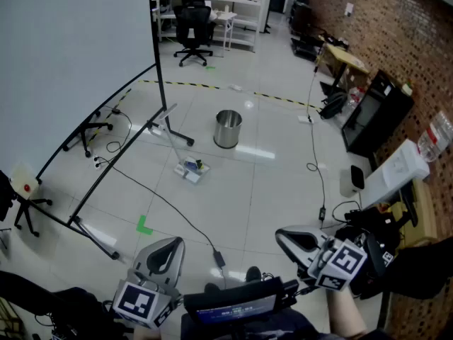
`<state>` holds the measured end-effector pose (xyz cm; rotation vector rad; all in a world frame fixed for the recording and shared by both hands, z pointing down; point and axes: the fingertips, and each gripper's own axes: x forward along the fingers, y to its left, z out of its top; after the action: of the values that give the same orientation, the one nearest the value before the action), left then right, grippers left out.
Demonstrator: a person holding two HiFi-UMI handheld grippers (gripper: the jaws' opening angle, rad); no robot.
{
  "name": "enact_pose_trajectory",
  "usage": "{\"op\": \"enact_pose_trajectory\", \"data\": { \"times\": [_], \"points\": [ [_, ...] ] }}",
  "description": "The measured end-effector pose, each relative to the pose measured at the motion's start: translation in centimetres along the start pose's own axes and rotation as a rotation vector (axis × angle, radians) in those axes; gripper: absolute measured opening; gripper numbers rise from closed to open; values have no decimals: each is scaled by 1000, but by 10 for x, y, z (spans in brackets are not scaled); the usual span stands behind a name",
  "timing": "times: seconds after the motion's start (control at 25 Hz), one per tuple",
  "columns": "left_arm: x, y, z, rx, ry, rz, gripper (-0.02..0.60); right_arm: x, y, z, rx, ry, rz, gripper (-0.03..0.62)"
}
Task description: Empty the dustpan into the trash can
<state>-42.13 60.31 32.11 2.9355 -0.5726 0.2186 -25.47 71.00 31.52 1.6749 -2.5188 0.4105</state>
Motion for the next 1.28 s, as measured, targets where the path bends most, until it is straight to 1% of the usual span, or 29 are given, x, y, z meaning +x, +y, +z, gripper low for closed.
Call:
{"op": "enact_pose_trajectory", "data": {
  "times": [0.12, 0.24, 0.32, 0.4, 0.48, 0.68, 0.88, 1.04, 1.12, 1.28],
  "points": [
    [3, 3, -1, -12, 12, -9, 0, 3, -1, 0, -7, 3, -15, 17],
    [15, 12, 1, 3, 11, -6, 0, 15, -9, 1, -20, 5, 3, 17],
    [28, 8, 4, 8, 15, -19, 0, 13, -20, 0, -39, 28, 7, 17],
    [40, 1, 8, 28, 26, -20, -1, 10, -35, 0, -66, 45, 9, 17],
    [54, -2, 15, 50, 41, -3, 0, 11, -54, 2, -78, 39, 22, 18],
    [103, 0, 27, 57, 73, 18, 0, 13, -108, 1, -48, 38, 48, 17],
    [148, 6, 38, 77, 97, 83, -1, 17, -160, -1, -56, 67, 96, 17],
    [188, -14, 53, 53, 69, 103, 0, 8, -204, 4, -67, 101, 118, 17],
    [199, -21, 58, 52, 66, 131, 0, 8, -219, 6, -61, 107, 152, 17],
    [211, -19, 63, 59, 88, 176, 0, 18, -237, 11, -61, 98, 211, 17]
  ]
}}
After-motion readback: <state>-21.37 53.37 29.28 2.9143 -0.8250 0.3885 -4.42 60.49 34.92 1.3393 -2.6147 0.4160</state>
